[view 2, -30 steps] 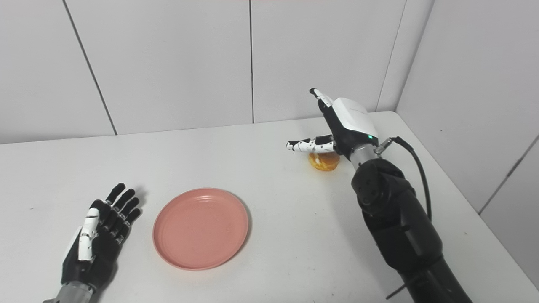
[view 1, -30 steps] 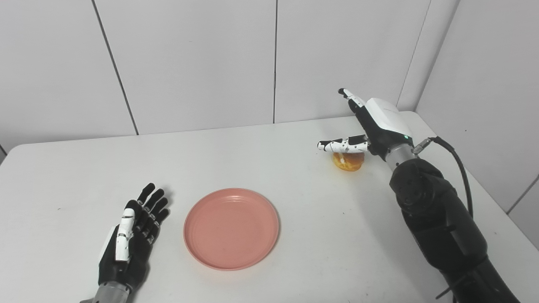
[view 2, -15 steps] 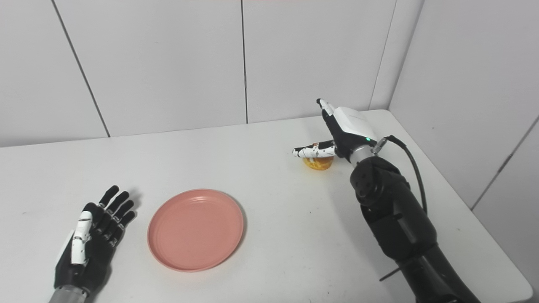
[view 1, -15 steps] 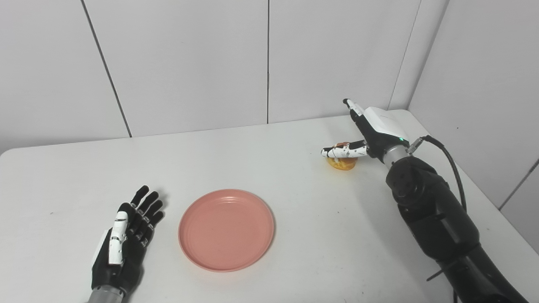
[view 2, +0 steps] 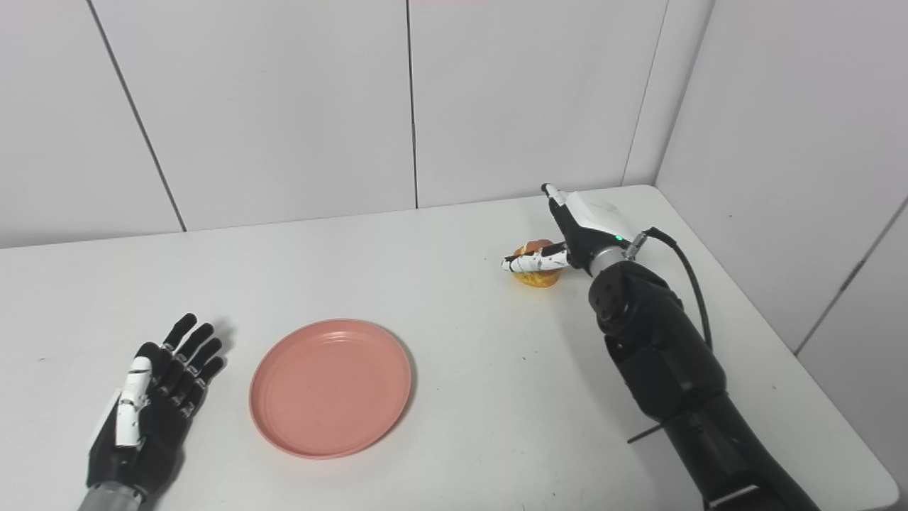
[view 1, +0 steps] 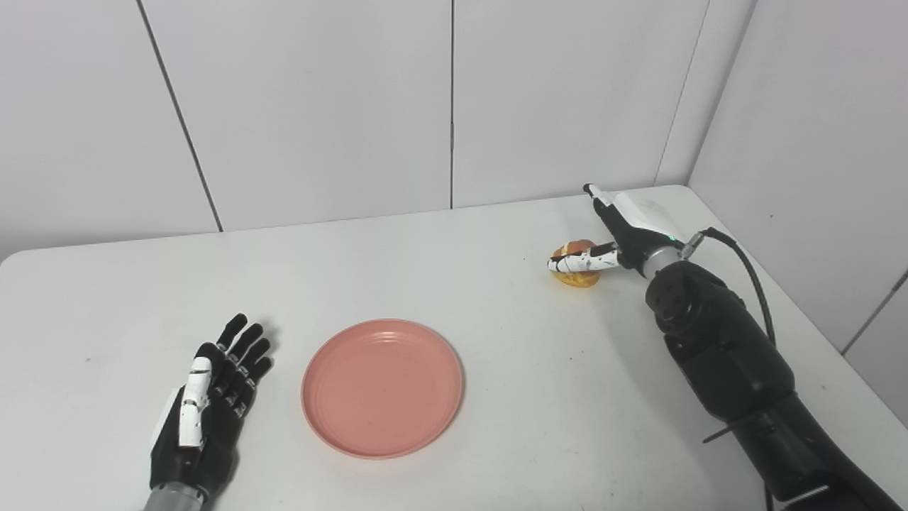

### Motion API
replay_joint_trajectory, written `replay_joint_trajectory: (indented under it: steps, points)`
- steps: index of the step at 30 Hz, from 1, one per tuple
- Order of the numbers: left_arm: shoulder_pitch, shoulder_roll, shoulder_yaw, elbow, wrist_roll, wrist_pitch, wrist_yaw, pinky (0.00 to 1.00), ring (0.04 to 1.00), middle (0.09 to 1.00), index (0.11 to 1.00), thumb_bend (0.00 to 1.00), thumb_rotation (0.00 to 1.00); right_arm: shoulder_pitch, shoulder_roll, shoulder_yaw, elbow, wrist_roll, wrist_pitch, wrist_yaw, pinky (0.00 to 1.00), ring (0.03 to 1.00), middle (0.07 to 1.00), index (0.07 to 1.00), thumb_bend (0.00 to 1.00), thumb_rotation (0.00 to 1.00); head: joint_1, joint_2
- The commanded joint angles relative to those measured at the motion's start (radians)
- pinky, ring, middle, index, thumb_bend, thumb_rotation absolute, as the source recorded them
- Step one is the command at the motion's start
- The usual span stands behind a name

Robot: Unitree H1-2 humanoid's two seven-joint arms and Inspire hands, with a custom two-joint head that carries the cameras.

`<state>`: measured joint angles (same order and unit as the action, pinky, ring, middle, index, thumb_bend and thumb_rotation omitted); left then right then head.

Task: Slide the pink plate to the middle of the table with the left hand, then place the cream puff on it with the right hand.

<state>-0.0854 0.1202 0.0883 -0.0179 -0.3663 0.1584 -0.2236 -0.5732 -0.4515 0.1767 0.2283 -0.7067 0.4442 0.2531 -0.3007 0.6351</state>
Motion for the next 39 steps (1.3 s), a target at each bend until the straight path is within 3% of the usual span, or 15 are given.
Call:
replay_joint_trajectory:
  steps: [1, 20, 39]
  points:
    - [-0.004, 0.004, 0.000, -0.005, 0.001, 0.012, 0.001, 0.94, 0.928, 0.921, 0.895, 0.45, 1.00, -0.061, -0.021, 0.000, 0.003, 0.003, -0.050, -0.046, 0.80, 0.910, 0.964, 0.974, 0.90, 0.50, 0.001, -0.001]
    - [-0.001, 0.001, 0.003, -0.022, 0.000, 0.028, 0.008, 0.95, 0.934, 0.928, 0.900, 0.44, 1.00, -0.099, -0.016, 0.068, 0.117, 0.030, -0.074, -0.064, 0.77, 0.894, 0.950, 0.964, 0.93, 0.48, 0.007, 0.018]
    - [0.001, 0.000, 0.003, -0.049, 0.000, 0.047, 0.016, 0.95, 0.930, 0.926, 0.895, 0.45, 1.00, -0.115, -0.018, 0.096, 0.159, 0.061, -0.094, -0.071, 0.78, 0.881, 0.910, 0.902, 0.89, 0.28, 0.011, 0.034]
